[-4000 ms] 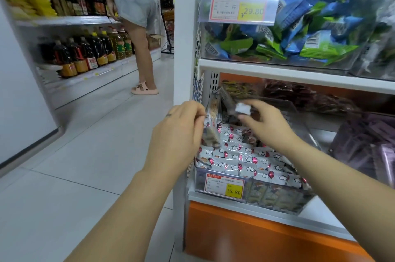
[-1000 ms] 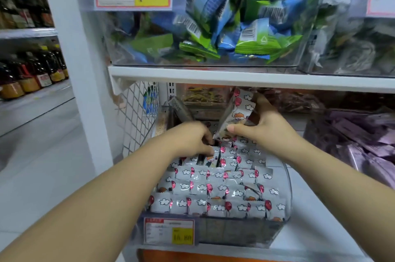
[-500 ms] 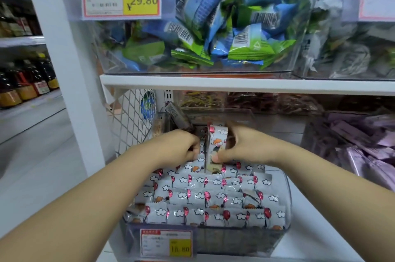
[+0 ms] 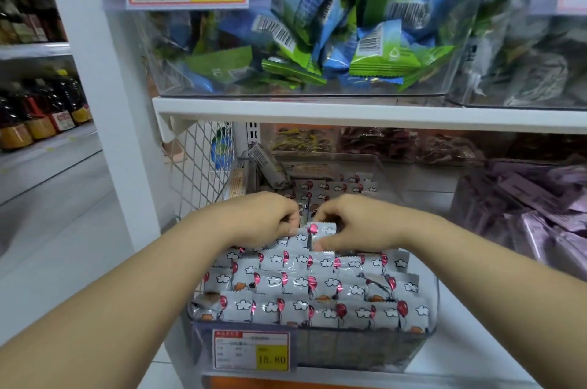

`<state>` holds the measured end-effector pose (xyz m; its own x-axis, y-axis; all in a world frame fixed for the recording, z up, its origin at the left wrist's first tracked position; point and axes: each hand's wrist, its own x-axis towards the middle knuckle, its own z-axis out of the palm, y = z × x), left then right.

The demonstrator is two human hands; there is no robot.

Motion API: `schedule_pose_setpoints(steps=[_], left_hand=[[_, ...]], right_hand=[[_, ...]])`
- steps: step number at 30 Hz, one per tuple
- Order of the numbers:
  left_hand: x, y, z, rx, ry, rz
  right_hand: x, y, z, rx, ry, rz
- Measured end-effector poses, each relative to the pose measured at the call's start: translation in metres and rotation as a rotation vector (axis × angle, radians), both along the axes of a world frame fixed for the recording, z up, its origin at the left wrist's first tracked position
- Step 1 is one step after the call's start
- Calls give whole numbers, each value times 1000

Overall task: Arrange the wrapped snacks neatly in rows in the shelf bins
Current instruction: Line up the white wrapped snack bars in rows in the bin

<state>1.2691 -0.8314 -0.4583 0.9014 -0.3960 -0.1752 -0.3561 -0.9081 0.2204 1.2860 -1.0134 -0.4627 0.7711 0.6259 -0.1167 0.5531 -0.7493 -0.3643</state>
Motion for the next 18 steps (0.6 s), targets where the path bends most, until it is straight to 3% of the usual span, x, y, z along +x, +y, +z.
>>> schedule_pose_setpoints(steps=[2,7,10,13,16,18], left_hand=[[-1,0,-1,-6,4,5],[-5,2,-2,-19,-6,14],[-5,0,-2,-20,-22,23],[-9,0,-1,-54,-43,37],[-19,6,4,-89,-167,83],[-26,14,5,-76,-306,118]], right_hand=[[3,1,-4,-33,10,1],[5,-10,3,113,94,-59],[9,-3,-5,31,-17,-44],[10,2,-3,-44,-12,-51],[7,-1,11,9,52,-73],[5,-2,18,46,-8,-115]])
